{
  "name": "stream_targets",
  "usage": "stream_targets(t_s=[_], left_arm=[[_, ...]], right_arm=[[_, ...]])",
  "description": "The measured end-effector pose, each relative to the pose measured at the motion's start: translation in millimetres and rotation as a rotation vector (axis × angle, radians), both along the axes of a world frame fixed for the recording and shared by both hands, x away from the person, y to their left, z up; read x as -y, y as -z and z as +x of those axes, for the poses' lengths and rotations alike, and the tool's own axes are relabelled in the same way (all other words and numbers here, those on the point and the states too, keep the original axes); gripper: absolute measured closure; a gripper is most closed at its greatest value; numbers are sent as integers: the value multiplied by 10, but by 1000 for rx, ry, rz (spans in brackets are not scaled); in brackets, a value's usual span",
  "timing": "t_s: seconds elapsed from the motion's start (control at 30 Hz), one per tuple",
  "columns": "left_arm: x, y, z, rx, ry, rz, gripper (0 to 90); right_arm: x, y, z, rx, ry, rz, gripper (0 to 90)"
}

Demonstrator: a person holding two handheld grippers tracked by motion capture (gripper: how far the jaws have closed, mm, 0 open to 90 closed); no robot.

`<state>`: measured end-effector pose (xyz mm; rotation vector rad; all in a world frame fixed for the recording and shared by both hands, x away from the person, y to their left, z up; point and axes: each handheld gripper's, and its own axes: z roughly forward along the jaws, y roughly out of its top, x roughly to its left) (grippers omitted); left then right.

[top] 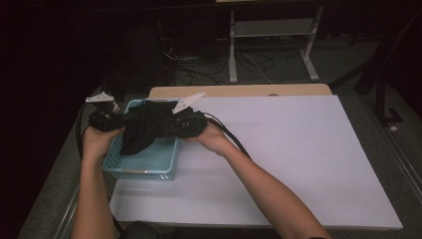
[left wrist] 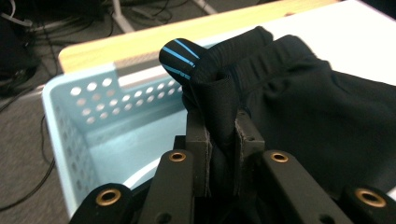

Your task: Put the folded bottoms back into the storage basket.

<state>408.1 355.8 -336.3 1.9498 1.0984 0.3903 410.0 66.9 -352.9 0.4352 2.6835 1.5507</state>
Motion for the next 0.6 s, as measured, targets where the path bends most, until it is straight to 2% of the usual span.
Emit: stream_targets(t_s=[0.2, 0.33, 0.5, 0.6], left_arm=[[-41, 107, 36, -30, -18, 1, 798], [-42, 211, 78, -70, -10, 14, 798], [-2, 274, 112, -95, 16, 19, 797], [30, 301, 139, -96, 16, 31, 795]], right_arm=[[-107, 124, -13, -23, -22, -32, 781], [-72, 178, -47, -49, -55, -36, 722], [0, 140, -107, -43, -67, -22, 705], [65, 108, -125, -35, -59, -14, 676]])
